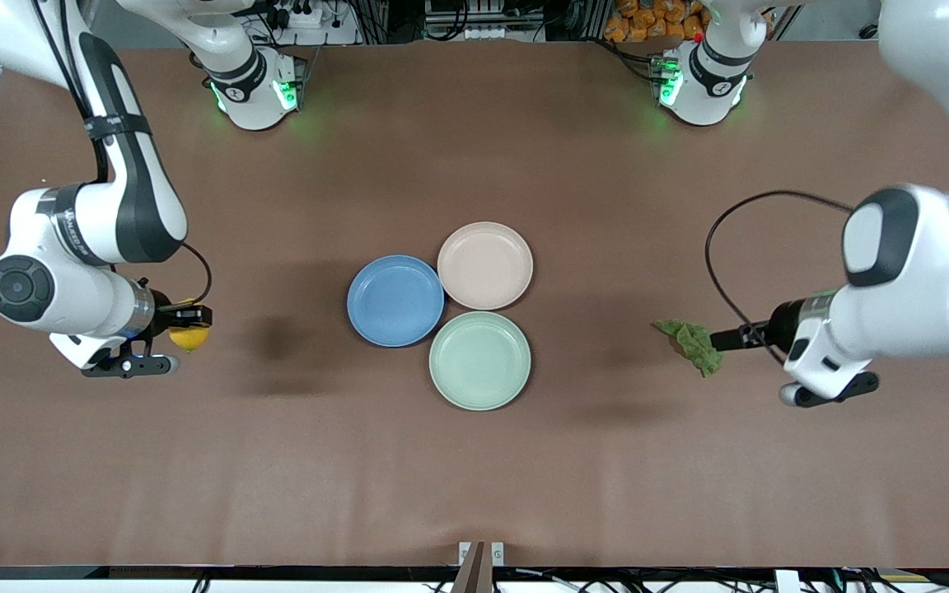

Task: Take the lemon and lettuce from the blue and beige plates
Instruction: 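Set the lettuce down with the left gripper while the right gripper sets the lemon down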

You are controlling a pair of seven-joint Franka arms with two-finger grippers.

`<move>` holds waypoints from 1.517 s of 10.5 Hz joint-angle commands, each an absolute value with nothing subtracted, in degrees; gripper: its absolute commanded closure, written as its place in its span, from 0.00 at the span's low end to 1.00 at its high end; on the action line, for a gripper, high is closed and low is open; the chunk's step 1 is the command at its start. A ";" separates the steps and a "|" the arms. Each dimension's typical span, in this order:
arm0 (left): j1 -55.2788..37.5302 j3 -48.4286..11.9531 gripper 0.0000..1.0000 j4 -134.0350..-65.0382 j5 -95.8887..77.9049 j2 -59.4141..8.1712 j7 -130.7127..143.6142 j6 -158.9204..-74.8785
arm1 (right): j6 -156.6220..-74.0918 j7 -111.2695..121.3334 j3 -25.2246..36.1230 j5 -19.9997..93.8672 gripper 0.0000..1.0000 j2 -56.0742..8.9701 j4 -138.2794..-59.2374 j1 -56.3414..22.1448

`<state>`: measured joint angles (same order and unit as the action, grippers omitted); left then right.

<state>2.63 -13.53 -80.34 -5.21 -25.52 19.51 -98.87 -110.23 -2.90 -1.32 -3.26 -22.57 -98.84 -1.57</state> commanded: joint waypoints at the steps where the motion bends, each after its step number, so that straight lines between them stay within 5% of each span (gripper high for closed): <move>1: 0.98 -13.71 0.00 -82.00 -0.21 -19.36 19.86 -97.56 | -113.36 -0.19 -2.02 -2.11 1.00 -25.30 -99.31 1.40; 9: 1.05 -10.91 0.00 -78.93 1.42 -7.13 19.16 -88.07 | -125.16 2.90 -1.93 -1.32 1.00 -31.82 -102.91 5.36; 16: 2.02 -7.82 0.00 -79.10 -2.20 -5.01 19.16 -86.75 | -133.05 3.43 -2.11 -1.41 1.00 -32.61 -107.13 4.40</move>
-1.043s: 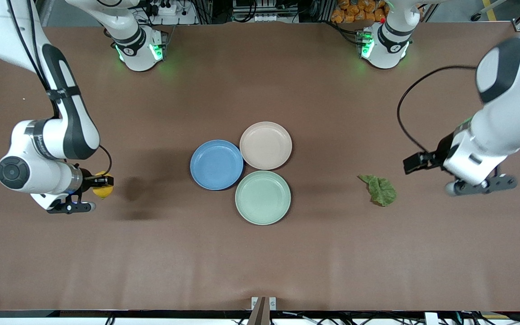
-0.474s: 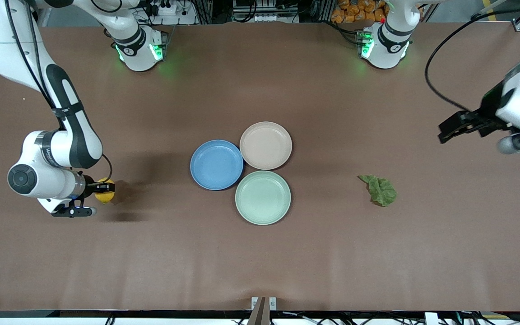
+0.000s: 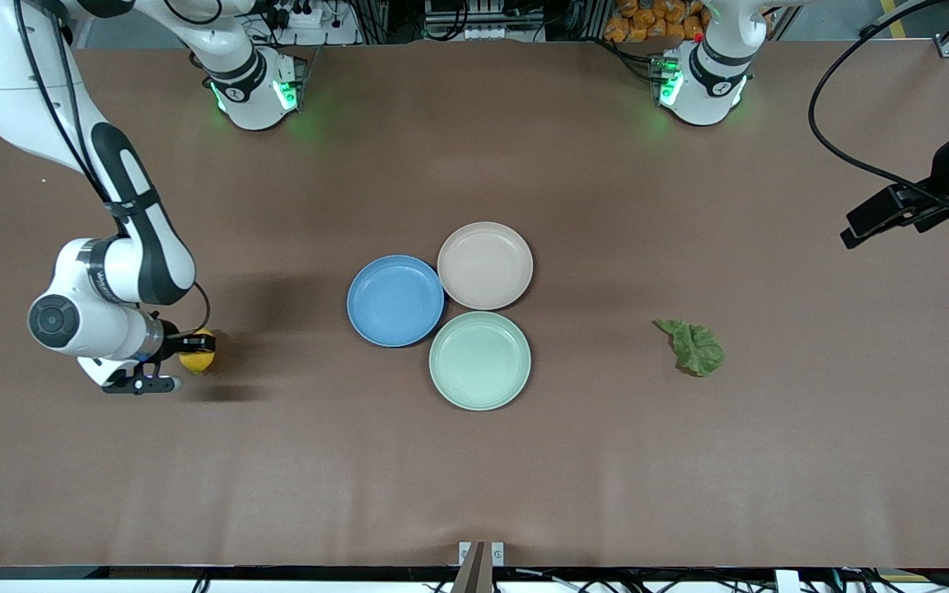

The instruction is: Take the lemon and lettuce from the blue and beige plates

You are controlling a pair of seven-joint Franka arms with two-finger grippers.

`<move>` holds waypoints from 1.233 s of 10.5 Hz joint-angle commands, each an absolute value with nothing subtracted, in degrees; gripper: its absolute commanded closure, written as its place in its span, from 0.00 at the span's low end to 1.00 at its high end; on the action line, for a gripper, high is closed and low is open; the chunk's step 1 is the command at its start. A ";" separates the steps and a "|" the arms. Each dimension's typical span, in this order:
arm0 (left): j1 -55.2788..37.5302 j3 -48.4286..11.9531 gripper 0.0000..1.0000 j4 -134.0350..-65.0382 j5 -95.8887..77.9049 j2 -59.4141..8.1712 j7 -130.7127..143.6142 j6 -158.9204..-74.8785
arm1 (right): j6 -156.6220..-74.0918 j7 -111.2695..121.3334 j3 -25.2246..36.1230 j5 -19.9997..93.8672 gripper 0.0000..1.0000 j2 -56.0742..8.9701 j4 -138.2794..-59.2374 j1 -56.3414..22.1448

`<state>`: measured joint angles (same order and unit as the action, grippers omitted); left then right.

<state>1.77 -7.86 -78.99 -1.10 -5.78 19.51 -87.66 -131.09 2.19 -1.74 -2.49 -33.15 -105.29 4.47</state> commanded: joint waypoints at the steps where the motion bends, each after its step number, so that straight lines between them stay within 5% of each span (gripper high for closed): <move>1: 2.02 -7.91 0.00 -79.10 -2.20 -5.10 19.16 -86.57 | -133.59 3.43 -2.20 -1.41 1.00 -32.61 -107.66 4.39; 2: 1.76 -8.08 0.00 -79.01 -2.20 -5.10 19.25 -85.70 | -133.59 3.43 -2.20 -1.41 0.97 -32.61 -107.67 4.39; 3: 1.67 -8.09 0.00 -79.10 -2.20 -5.18 19.42 -85.52 | -133.59 3.08 -2.20 -1.32 0.27 -32.52 -107.58 4.39; 4: 1.67 -8.00 0.00 -79.10 -2.20 -5.27 19.25 -85.52 | -133.16 3.34 -2.20 -1.41 0.00 -32.17 -107.49 4.39; 9: 1.85 -8.00 0.00 -78.93 -1.67 -5.36 19.07 -84.55 | -118.08 3.34 -2.20 -1.41 0.00 -23.75 -101.36 4.57; 13: 1.93 -7.56 0.00 -78.57 -1.41 -5.71 16.71 -84.55 | -114.88 3.43 -2.29 -1.32 0.00 -16.89 -100.20 4.05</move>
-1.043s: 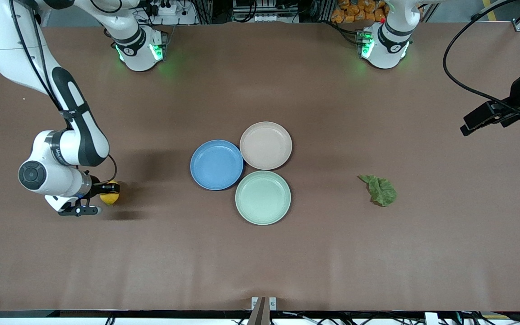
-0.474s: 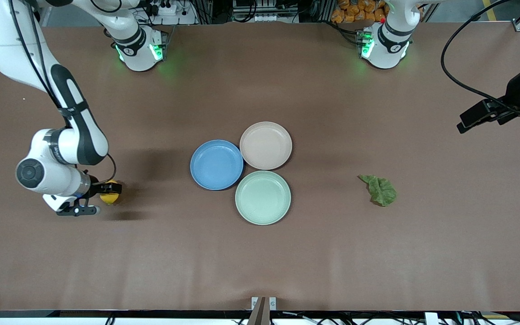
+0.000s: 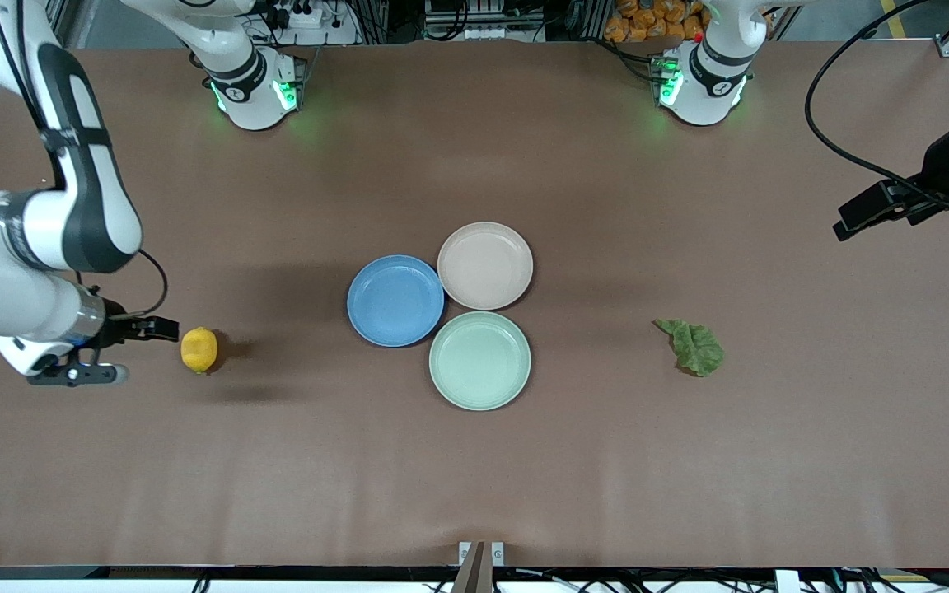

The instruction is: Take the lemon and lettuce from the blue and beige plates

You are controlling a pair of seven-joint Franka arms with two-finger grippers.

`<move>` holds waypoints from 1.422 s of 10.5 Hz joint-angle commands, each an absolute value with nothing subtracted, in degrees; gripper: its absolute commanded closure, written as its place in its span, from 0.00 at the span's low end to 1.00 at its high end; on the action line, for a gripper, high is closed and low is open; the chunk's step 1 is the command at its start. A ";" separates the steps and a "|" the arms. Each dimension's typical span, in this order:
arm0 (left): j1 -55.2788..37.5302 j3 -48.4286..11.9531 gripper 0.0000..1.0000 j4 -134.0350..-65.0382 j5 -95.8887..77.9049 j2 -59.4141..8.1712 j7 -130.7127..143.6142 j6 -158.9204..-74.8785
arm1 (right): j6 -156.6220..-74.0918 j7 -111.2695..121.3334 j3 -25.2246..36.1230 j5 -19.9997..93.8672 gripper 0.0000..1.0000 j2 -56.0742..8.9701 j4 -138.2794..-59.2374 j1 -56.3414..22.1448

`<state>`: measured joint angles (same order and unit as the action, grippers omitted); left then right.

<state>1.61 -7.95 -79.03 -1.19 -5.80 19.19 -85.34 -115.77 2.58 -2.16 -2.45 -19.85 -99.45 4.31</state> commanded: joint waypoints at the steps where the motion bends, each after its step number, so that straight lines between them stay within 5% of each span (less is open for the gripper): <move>1: 2.28 -7.12 0.00 -78.57 -1.67 -5.80 14.96 -84.81 | -114.18 3.51 -2.37 -1.32 0.00 -14.61 -100.20 4.04; 6: 2.46 -5.36 0.00 -78.75 -1.67 -6.50 13.89 -85.17 | -109.35 3.34 -2.37 -1.32 0.00 -7.22 -99.59 3.60; 15: 2.11 -3.87 0.00 -78.75 -1.58 -6.94 13.10 -85.08 | -96.33 2.90 -2.46 -1.23 0.00 -3.44 -88.95 2.29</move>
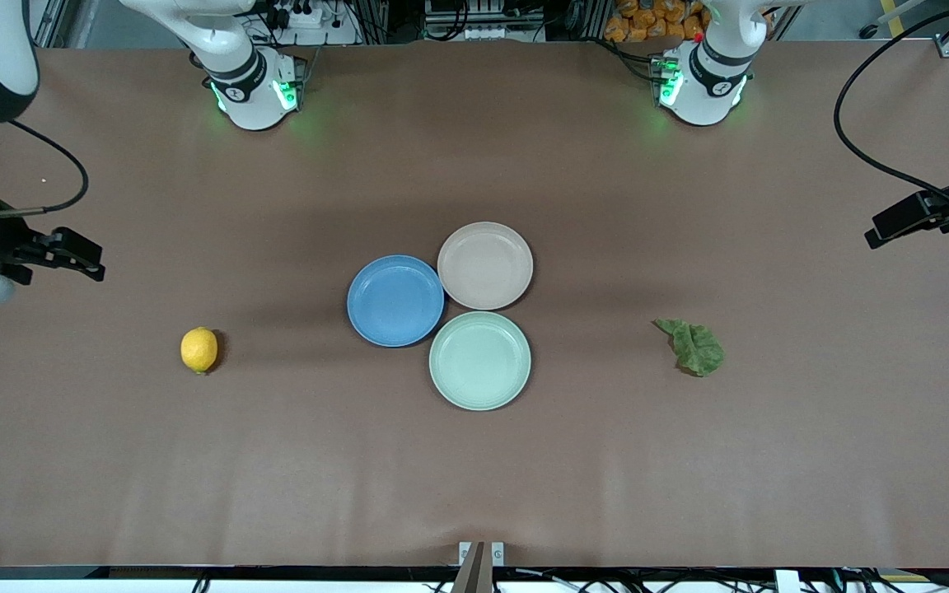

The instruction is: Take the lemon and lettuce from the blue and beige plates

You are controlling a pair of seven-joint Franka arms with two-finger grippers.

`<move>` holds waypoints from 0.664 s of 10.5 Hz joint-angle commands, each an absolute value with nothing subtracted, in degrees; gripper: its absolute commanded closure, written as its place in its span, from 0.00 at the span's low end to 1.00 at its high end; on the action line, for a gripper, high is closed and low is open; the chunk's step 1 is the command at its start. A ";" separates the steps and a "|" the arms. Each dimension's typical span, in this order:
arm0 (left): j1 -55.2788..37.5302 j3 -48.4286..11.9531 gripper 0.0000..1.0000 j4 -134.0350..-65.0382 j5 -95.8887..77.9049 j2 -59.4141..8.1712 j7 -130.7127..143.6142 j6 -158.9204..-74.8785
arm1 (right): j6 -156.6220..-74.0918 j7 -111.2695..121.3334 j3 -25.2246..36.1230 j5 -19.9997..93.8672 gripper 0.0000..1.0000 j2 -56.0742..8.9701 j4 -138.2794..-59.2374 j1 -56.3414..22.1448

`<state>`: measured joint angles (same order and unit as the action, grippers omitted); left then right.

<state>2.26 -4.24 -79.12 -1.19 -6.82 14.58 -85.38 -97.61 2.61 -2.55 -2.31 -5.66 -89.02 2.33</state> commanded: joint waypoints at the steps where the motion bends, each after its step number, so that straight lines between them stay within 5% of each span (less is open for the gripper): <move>1: 2.11 -3.87 0.00 -78.75 -1.58 -6.94 13.10 -85.17 | -95.28 2.99 -2.46 -1.23 0.00 -2.82 -88.95 2.29; 7: 2.11 -3.95 0.00 -78.84 -1.58 -7.56 13.18 -85.17 | -94.05 2.99 -0.79 1.58 0.00 -0.88 -88.77 2.29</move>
